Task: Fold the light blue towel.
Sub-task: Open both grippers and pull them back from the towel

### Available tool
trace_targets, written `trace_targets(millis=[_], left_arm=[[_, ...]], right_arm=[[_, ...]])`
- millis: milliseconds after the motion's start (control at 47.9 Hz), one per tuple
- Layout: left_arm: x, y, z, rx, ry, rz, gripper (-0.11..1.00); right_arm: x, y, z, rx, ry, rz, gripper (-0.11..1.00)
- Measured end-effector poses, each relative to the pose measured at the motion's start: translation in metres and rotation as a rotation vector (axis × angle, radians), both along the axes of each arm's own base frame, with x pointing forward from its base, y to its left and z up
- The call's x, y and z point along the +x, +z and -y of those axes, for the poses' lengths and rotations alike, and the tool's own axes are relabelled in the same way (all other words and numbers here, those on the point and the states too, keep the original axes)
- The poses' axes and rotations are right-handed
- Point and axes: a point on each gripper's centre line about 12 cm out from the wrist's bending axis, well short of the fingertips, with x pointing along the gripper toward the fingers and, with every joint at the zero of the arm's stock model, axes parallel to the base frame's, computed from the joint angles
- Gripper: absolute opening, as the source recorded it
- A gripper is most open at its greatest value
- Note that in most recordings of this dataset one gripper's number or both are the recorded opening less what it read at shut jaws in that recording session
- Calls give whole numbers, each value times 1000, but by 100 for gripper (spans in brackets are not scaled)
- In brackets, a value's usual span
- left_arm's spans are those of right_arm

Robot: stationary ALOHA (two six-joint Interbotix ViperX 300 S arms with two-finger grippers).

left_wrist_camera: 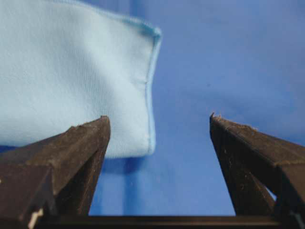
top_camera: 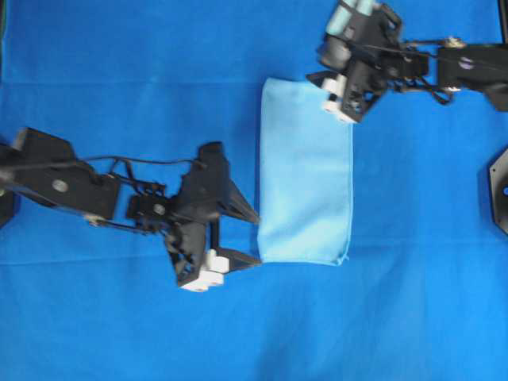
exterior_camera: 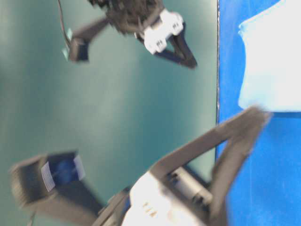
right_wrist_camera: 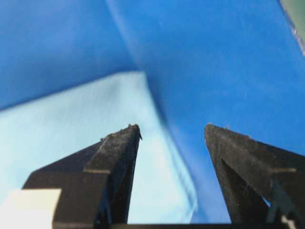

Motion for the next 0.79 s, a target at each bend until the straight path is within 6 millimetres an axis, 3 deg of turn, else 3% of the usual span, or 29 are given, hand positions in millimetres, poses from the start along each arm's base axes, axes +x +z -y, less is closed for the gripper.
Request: trace_targets(millis=[355, 501, 647, 793], left_arm=[[-29, 12, -28, 57, 24, 124, 77], [-40, 15, -37, 106, 19, 206, 77], [-52, 12, -42, 128, 24, 250, 77], [-55, 12, -48, 127, 42, 258, 77]], right_arm=[[-74, 27, -65, 16, 130, 209, 60], [-100, 28, -88, 38, 200, 310, 60], [-112, 14, -99, 82, 229, 343, 60], [-111, 11, -100, 94, 238, 343, 60]])
